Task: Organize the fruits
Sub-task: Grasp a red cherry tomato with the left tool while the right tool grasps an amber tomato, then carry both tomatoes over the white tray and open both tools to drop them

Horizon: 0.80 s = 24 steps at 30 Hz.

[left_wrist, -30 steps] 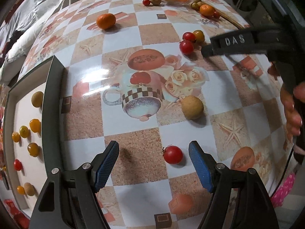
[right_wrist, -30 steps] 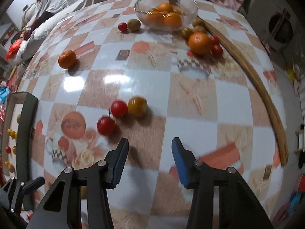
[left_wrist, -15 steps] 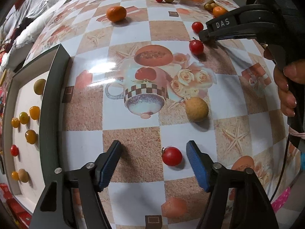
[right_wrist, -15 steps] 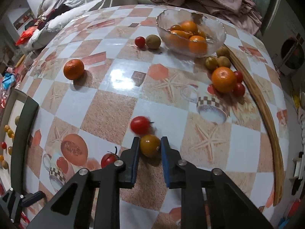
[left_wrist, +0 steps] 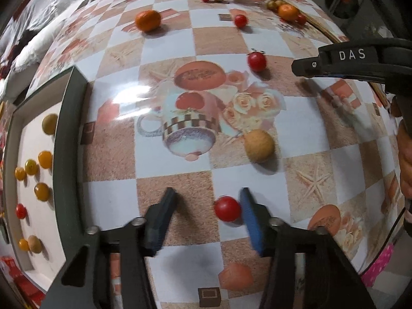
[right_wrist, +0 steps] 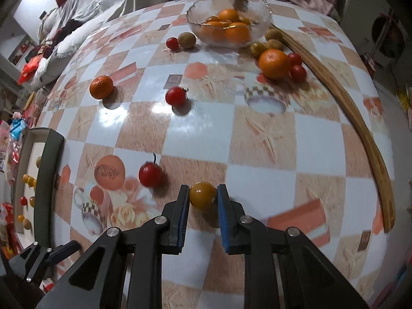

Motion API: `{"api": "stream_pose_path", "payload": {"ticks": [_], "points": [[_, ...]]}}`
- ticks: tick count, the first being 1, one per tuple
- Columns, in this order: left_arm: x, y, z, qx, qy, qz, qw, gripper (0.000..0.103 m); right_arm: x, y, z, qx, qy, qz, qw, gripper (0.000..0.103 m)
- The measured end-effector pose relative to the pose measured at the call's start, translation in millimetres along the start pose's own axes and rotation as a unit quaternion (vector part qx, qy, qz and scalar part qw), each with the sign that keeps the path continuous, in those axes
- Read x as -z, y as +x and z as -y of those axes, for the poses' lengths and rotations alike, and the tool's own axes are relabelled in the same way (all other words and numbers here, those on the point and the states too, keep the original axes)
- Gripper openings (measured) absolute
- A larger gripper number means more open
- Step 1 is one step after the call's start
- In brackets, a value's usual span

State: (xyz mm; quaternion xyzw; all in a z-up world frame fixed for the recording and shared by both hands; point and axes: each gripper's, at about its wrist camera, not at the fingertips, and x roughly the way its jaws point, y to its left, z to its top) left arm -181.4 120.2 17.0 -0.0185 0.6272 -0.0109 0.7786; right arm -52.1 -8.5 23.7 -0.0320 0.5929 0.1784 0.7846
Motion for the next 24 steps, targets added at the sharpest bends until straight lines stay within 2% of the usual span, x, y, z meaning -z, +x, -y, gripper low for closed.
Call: {"api": "stream_pose_path", "payload": {"ticks": [1,4,8,10,17,24], "points": [[-0.3,-0.6,1.1,0.004,0.004,0.0,1.0,0.033,1.8,-2.1,0.9,-0.001,0.003,-0.001,1.0,0.023],[-1.9,-2.2,3.9,0.023,0.012,-0.005,0.9996,0.022,7.2,-8.8,1.7,-0.004,0.013,-0.002,1.0,0.023],[-2.9,-3.6,-9.6,0.076,-0.017,-0.018,0.9968,0.022,13.5,-14.9,-1.5,-0.01,0.021,-0.005,1.0,0.023],[-3.3,-2.8,-19.6,0.088,-0.03,-0.021,0.9955,0.022,16.2,-16.6,-4.2,-0.013,0.024,-0.006,1.0,0.023],[-1.2,-7.5,-32.6,0.093,-0.033,-0.018,0.995,0.022,25.4,-21.2,-13.1,-0.019,0.034,-0.014,0.999,0.023],[-6.2,-19.7,-41.8,0.094,-0.036,0.001,0.9949,0.022,30.6,-30.6,-28.0,-0.019,0.024,-0.014,0.999,0.023]]}}
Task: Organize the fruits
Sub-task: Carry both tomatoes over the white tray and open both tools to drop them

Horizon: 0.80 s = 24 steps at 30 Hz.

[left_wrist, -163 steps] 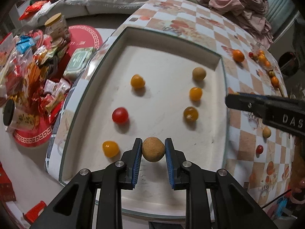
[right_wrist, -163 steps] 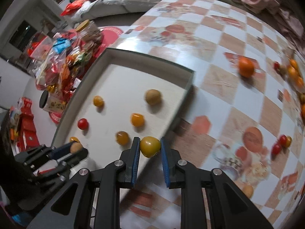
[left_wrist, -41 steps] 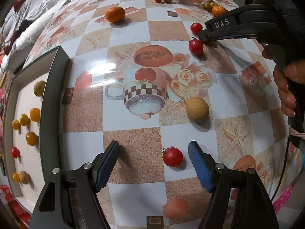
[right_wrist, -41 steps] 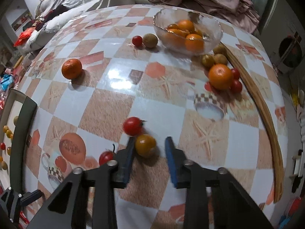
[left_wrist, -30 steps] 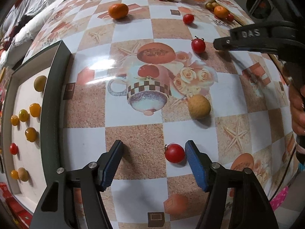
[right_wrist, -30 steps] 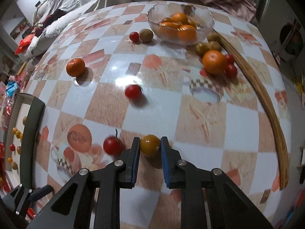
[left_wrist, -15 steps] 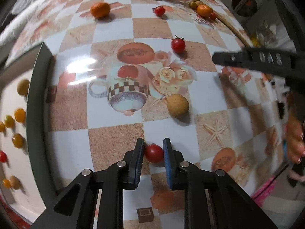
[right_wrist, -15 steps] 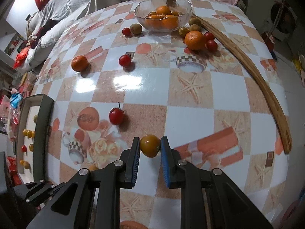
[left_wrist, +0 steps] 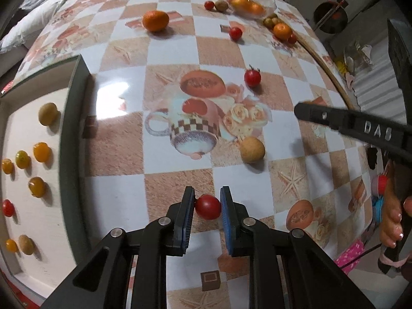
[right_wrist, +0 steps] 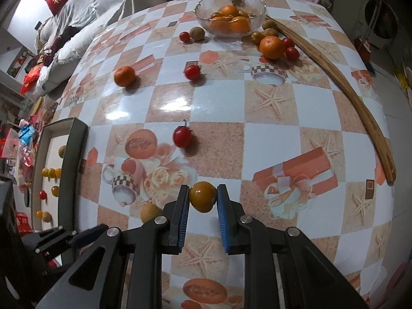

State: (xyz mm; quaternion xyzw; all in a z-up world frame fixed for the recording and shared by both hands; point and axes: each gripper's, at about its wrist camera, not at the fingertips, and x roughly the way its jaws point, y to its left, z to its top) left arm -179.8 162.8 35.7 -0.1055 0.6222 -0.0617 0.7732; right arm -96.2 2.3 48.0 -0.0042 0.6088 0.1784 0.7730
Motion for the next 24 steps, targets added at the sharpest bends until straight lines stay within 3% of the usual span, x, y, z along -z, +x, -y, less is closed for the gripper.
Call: {"api": "stream_pose_path", "payload": {"ticks": [10,24], "points": [[-1.8,-36.0,-34.5,-0.016,-0.025,0.04,0.9988,0.022,0.7,-5.9,-39.6,-0.011,-0.03,0.0,0.999,0.023],[5.9,-89.0,-140.8,-0.073,-0.103,0.103,0.9867,0.022,-16.5,6.8,-144.5,-0.055,-0.113,-0.003,0.992,0.023]]}}
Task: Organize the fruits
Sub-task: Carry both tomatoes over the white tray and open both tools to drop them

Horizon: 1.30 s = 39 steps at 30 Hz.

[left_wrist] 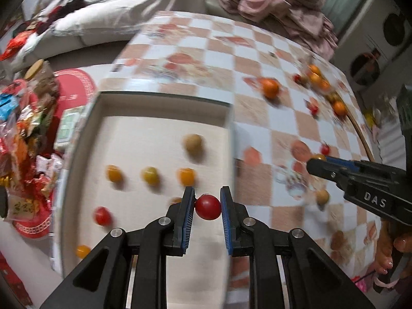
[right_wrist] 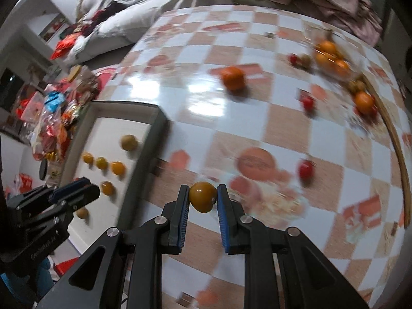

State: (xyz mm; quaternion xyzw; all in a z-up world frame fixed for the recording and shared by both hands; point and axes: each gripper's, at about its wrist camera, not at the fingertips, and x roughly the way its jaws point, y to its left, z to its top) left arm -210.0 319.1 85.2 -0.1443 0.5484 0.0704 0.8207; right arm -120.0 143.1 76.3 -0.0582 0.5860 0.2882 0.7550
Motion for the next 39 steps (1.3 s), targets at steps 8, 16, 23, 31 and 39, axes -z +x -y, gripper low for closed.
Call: {"api": "stream_pose_path", "payload": {"ticks": [8,16,23,31,39], "points": [[-14.9,2.4,-49.1,-0.034,-0.027,0.019,0.9989,0.022,-27.1,18.8,-50.8,-0.024,-0.036,-0.003,0.999,0.023],[-42.8,26.1,-78.0,-0.053,-0.042,0.027,0.9974,0.022,-58.6,55.7,-80.8,-0.035,-0.041,-0.022,0.998,0.023],[-60.8,56.5,-88.4,-0.073,-0.029,0.01,0.9968,0.022,-79.2,85.7,-95.8,-0.027,-0.051,-0.032,0.998,0.023],[-62.3,73.5,-98.5,-0.082,-0.038,-0.008,0.9959,0.022,-84.2,110.6,-98.0,-0.011,-0.051,-0.049,0.997,0.023],[-61.3,81.6,-101.7,-0.081,-0.039,-0.017,0.9958,0.022,-84.0,122.7,-102.0,0.0,-0.06,-0.058,0.997,0.023]]}}
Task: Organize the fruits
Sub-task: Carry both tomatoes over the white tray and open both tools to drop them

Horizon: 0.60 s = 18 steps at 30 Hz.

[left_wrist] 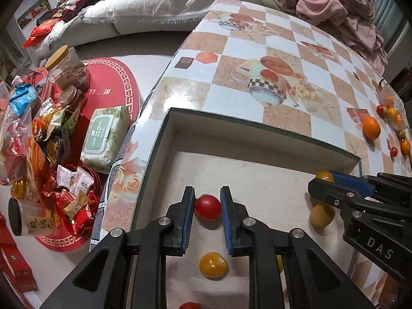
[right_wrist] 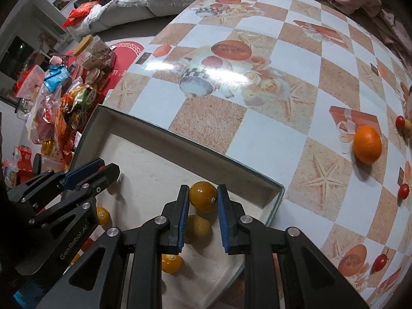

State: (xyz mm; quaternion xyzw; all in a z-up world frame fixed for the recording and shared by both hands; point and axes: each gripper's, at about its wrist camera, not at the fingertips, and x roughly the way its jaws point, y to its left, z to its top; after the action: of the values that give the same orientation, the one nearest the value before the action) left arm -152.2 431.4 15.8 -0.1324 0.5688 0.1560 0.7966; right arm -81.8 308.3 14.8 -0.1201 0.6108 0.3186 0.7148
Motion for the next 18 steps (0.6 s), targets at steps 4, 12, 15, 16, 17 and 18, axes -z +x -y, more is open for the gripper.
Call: {"api": "stream_pose_path", "payload": {"ticks": [4,12,15,16,17,18], "points": [[-0.3,2.0,1.0,-0.002,0.004,0.0,1.0,0.022,0.0,4.3,-2.6,0.005,-0.002,-0.001,1.0,0.023],[-0.1,2.8,2.6,-0.005,0.009,0.0,1.0,0.023,1.0,6.5,-12.4,0.018,-0.03,0.002,0.999,0.024],[0.5,1.7,0.8,-0.003,0.006,-0.002,1.0,0.023,2.1,2.8,-10.7,0.009,-0.027,0.003,1.0,0.028],[1.0,1.1,0.2,-0.004,0.007,-0.003,1.0,0.023,2.6,0.4,-10.7,0.009,-0.027,0.006,1.0,0.033],[1.5,0.4,0.4,-0.006,0.01,-0.004,0.9999,0.023,3.2,-3.4,-10.5,0.007,-0.027,0.011,1.0,0.035],[2.1,-0.5,1.3,-0.01,0.014,-0.004,0.9998,0.023,3.5,-6.8,-10.6,0.003,-0.026,0.014,1.0,0.039]]}}
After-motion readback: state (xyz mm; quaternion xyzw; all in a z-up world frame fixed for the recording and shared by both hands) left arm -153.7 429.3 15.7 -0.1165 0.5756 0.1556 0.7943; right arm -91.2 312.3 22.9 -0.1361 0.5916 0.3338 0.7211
